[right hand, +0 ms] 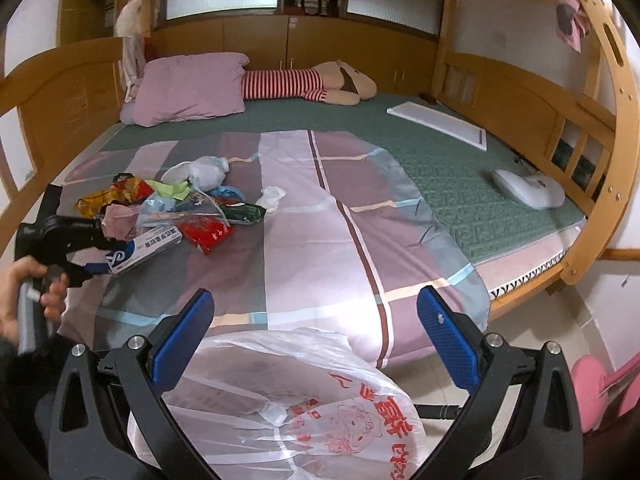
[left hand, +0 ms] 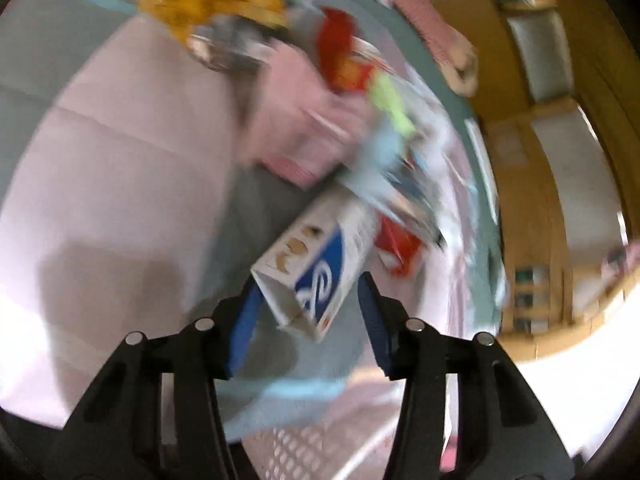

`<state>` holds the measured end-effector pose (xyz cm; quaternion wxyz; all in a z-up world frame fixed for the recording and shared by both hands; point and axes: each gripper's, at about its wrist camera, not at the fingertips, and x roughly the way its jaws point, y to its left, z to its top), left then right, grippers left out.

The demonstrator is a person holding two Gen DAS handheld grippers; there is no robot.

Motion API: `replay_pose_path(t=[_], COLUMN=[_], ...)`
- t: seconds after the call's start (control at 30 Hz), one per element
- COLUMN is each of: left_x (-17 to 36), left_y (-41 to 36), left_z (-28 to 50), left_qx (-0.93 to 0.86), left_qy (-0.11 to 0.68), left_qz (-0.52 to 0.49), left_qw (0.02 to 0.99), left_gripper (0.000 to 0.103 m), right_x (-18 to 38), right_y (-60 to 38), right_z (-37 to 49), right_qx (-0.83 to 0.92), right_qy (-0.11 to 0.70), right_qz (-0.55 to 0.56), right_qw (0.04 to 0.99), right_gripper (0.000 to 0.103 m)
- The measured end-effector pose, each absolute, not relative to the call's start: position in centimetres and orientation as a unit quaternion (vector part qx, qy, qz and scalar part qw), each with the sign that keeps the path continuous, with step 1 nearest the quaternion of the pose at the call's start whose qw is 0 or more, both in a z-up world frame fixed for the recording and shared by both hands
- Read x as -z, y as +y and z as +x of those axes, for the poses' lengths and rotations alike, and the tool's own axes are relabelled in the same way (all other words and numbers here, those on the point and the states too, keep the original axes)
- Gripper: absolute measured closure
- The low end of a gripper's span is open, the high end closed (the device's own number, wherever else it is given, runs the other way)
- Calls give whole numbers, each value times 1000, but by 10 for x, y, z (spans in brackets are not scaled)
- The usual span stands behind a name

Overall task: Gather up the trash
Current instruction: 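Reach the left tool to the white-blue ointment box and grasp it, then lift the ointment box with the left tool while the right tool grasps a clear plastic bag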

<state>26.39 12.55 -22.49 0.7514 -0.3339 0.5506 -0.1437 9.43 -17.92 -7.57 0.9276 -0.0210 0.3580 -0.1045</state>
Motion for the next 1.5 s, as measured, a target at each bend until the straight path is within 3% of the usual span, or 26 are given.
replay_pose_path(t=[0.17,0.33,0.4,0.43,0.5,0.53,0.73,0.93,1.07,1.27,1.3,1.33,1.37,1.43,1.5], left_x=[203,196,204,207,217,222,191,152,148,150,151,151,151,151,155], left_y=[89,40,20,16,10,10,43,112,137,141,141,140,141,142,141], left_z=[254,288,296,296,302,298,282,238,238,247,250,249,253,236,229], left_qx=[123,53,80,97,113,117,127,117,32,-23,-25,-27,-29,-31,-33], left_qy=[544,528,532,535,549,558,521,392,353,360,363,364,365,365,366], left_qz=[-209,15,57,64,76,77,-22,-226,-258,-257,-257,-258,-260,-259,-252], left_qw=[803,848,841,837,825,818,844,884,899,897,895,894,893,894,895], left_gripper=[19,15,15,17,51,60,60,60,60,60,60,60,60,60,60], right_x=[71,75,77,77,78,78,84,111,136,187,191,195,199,199,193], right_y=[-187,-190,-195,-199,-206,-207,-198,-166,-137,-83,-76,-68,-61,-52,-49], right_z=[93,99,102,105,111,112,140,223,287,364,368,370,370,364,353], right_qx=[115,123,120,121,124,124,85,22,6,0,1,-4,-12,-32,-45], right_qy=[355,362,369,373,377,378,378,399,431,508,513,520,529,524,513], right_qz=[-5,-4,10,23,41,47,78,125,142,41,25,7,-7,-15,-20], right_qw=[928,924,922,920,917,916,919,908,891,860,858,854,849,851,857], right_gripper=[3,3,3,3,3,3,3,3,3,4,16,41,55,68,74])
